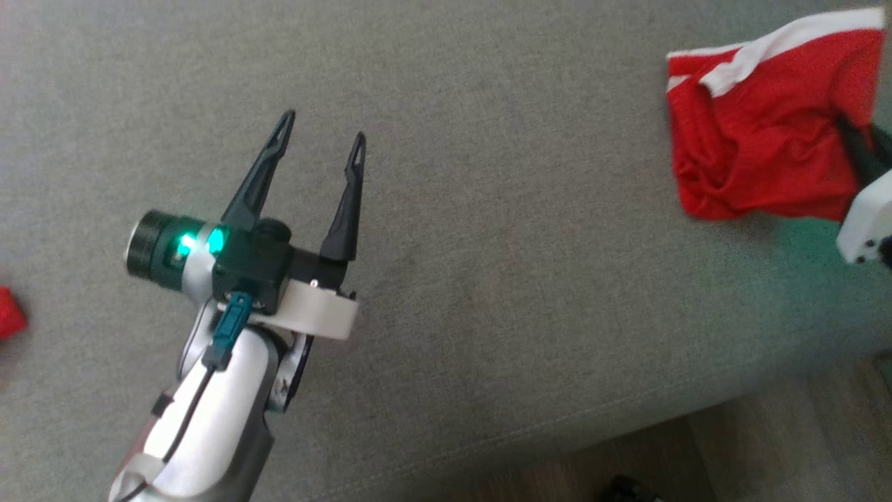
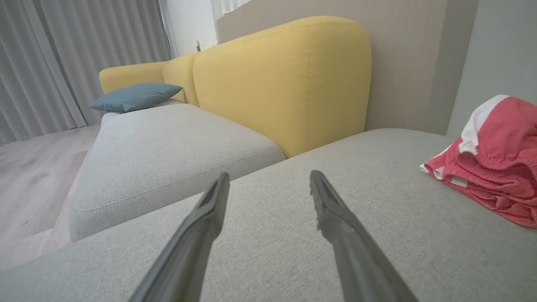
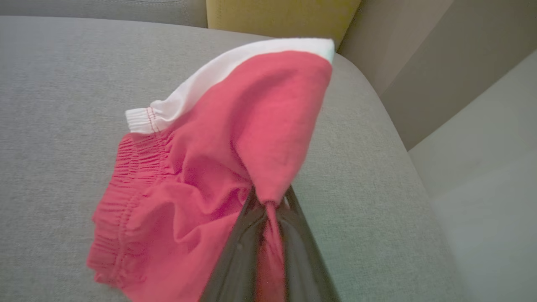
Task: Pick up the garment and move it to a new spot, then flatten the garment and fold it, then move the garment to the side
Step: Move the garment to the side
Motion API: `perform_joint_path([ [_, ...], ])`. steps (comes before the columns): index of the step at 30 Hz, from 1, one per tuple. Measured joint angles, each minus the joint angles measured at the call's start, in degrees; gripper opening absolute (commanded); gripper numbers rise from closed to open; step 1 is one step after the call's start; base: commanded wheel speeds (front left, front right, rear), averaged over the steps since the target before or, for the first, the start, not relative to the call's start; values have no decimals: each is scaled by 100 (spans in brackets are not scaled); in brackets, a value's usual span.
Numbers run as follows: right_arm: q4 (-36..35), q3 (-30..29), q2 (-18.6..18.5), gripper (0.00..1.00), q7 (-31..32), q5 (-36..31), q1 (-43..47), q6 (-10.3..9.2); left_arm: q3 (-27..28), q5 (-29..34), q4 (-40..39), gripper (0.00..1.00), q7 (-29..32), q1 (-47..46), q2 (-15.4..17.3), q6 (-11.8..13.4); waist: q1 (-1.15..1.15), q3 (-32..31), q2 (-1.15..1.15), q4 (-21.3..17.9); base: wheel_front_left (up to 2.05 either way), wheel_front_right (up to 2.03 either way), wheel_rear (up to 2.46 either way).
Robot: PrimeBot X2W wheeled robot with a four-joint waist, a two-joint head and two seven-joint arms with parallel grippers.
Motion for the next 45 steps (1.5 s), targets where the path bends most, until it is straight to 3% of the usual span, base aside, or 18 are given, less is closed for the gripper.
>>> perform_joint_path([
  [8, 452, -672, -46, 0, -282, -5, -347, 0, -138, 83, -99, 100, 85, -443, 4, -96, 0, 537, 0, -3, 0, 0, 0],
  [12, 762, -1046, -15, 6, -525, -263, -610, 0, -159, 104, -96, 100, 85, -624, 0, -99, 0, 797, 0, 13, 0, 0, 0],
  [14, 923, -1217, -5, 37, -660, -498, -719, 0, -171, 151, -93, 100, 84, -698, -4, -133, 0, 913, 0, 37, 0, 0, 0],
  [16, 1009, -1349, 34, 100, -775, -671, -794, 0, -188, 164, -79, 100, 79, -771, -10, -148, 1, 1003, 0, 75, 0, 0, 0],
  [24, 1172, -2040, 286, 100, -1258, -1590, -825, 0, -202, 154, 68, 100, 21, -862, -43, -140, 1, 1082, 0, 252, 0, 0, 0],
  [29, 987, -2159, 512, 100, -2008, -1951, -799, 0, -181, 43, 143, 100, -30, -839, -49, -80, 1, 927, 0, 311, 0, 0, 0],
  [35, 247, -1848, 1125, 100, -2505, -2029, -223, 0, -69, -159, 231, 100, -44, -426, -45, 124, 0, 542, 0, 354, 0, 0, 0],
  [45, -1088, -1303, 2237, 100, -2590, -1912, 1400, -1, 258, -501, 219, 100, -67, 517, -49, 470, 0, -255, 0, 655, 0, 0, 0],
])
